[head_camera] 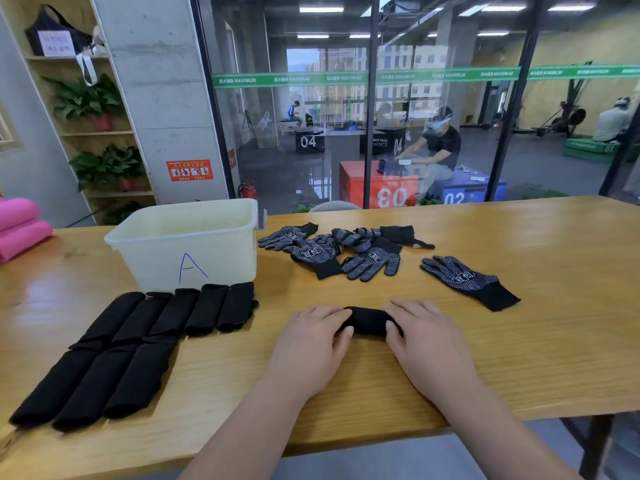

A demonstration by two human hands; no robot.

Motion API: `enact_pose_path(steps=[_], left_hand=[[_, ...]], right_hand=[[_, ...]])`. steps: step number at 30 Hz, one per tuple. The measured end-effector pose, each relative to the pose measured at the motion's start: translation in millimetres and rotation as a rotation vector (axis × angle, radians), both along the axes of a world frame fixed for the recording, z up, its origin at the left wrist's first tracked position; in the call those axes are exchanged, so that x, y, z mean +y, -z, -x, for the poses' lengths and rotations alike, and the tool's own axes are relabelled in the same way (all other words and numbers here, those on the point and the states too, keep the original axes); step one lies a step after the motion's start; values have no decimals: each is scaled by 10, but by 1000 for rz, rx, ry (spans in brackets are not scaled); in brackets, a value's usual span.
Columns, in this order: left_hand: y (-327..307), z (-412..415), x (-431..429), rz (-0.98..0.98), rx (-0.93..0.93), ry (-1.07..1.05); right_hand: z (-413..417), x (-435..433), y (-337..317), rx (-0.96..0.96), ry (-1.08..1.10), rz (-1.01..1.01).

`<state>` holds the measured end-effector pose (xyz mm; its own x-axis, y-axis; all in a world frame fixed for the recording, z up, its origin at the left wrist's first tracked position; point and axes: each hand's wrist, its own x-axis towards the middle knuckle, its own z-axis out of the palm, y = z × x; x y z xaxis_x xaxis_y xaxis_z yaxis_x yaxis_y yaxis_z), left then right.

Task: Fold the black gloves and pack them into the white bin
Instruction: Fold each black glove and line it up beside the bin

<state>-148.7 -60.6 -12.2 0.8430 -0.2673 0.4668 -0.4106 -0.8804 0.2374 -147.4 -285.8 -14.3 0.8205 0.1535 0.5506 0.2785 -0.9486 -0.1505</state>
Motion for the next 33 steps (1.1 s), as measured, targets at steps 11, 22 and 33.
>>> enact_pose_path(steps=[11, 22, 33], left_hand=[[11, -37, 47, 34, 113, 24], [-31, -30, 84, 192, 86, -68], [-12, -50, 86, 163, 116, -71]], right_hand=[[100, 15, -102, 36, -179, -84], [-66, 113, -280, 342, -318, 2], [-173, 230, -96, 430, -326, 198]])
